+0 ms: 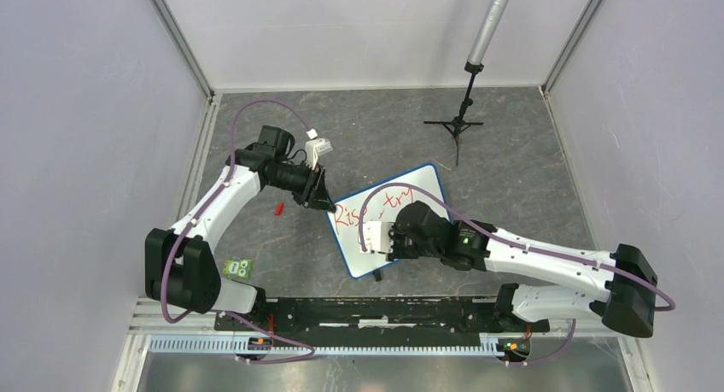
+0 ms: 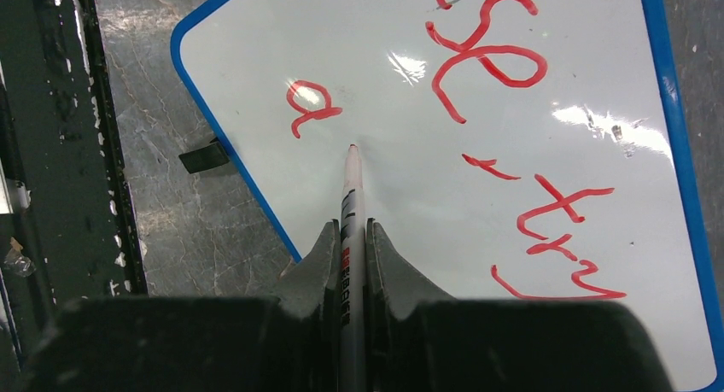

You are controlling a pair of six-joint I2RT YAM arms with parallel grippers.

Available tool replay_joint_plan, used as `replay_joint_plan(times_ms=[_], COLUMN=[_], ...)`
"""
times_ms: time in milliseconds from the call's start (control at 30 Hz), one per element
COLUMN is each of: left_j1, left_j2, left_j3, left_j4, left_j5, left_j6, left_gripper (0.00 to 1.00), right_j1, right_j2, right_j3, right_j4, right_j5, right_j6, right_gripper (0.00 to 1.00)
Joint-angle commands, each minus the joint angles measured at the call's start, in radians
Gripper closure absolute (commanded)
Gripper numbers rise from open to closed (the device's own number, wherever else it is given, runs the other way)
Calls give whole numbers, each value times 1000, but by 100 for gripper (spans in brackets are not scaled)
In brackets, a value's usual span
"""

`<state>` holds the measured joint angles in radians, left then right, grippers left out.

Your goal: Write a sentence on the whiteboard

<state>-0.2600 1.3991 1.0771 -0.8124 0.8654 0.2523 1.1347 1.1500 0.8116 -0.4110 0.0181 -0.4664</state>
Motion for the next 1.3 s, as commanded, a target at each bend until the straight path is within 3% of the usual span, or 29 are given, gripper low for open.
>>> replay_joint_plan(times_ms=[0,567,1267], left_j1=[-5,-5,-5], left_j2=[-18,-20,-19], left_j3=[-3,-3,-5], left_j4=[23,24,24], left_j5=[6,6,4], left_j6=[-7,-6,-1], left_gripper=[60,60,60], right_j1=[-3,-3,18], right_j2=[15,66,74], right_j3=[45,60,-16], right_j4=[37,60,33], right_j5=[0,46,-5], right_j6=[16,38,2], right_gripper=[100,100,100])
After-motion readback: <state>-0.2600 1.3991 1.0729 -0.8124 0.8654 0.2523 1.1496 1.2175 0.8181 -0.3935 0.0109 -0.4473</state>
